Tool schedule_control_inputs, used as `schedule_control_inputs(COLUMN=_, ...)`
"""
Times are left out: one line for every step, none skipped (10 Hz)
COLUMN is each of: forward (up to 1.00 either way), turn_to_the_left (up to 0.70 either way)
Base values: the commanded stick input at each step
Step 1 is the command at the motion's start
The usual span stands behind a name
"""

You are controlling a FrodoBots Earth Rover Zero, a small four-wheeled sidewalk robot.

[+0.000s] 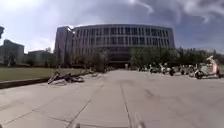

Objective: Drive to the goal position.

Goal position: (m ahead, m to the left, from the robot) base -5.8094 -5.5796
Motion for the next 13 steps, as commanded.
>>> schedule_control_inputs(forward=0.0, turn_to_the_left=-0.7)
schedule_control_inputs(forward=0.0, turn_to_the_left=-0.7)
schedule_control_inputs(forward=0.0, turn_to_the_left=-0.7)
schedule_control_inputs(forward=0.0, turn_to_the_left=-0.7)
schedule_control_inputs(forward=0.0, turn_to_the_left=-0.7)
schedule_control_inputs(forward=0.0, turn_to_the_left=-0.7)
schedule_control_inputs(forward=0.0, turn_to_the_left=-0.7)
schedule_control_inputs(forward=0.0, turn_to_the_left=-0.7)
schedule_control_inputs(forward=0.0, turn_to_the_left=-0.7)
schedule_control_inputs(forward=0.0, turn_to_the_left=-0.7)
schedule_control_inputs(forward=0.0, turn_to_the_left=-0.7)
schedule_control_inputs(forward=0.0, turn_to_the_left=-0.7)
schedule_control_inputs(forward=0.0, turn_to_the_left=-0.7)
